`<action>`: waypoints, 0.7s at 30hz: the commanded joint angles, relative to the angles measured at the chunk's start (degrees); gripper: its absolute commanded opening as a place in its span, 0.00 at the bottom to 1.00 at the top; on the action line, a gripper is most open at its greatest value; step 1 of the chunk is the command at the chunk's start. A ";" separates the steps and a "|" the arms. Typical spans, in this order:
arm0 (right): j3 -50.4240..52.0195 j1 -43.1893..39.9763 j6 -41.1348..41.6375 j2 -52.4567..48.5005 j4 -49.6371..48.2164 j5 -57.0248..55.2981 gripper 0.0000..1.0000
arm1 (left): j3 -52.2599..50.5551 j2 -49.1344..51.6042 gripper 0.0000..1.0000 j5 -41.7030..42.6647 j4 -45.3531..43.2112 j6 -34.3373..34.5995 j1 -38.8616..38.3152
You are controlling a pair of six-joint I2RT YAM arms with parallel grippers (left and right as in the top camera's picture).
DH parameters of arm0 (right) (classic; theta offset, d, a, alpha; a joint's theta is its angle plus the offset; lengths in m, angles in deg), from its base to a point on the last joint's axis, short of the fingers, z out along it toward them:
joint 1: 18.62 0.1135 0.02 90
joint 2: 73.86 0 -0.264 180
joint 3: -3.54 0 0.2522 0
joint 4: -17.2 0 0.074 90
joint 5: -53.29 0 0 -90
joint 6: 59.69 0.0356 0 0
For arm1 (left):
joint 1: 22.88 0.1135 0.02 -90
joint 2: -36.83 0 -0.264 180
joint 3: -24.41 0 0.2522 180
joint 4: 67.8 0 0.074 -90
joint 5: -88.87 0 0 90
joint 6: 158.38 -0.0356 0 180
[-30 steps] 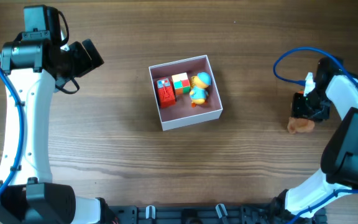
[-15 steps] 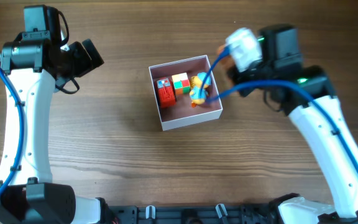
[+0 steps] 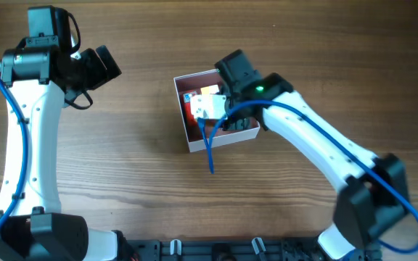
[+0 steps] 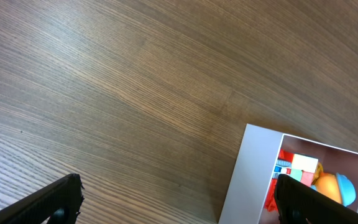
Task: Pack container
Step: 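Lift the bear and carry it over the white box, then lower the bear into the box front and open the right gripper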
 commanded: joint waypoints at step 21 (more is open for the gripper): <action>-0.61 4.24 8.31 -6.86 0.70 4.70 0.43 | 0.20 0.22 1.00 0.68 -0.63 0.76 -0.17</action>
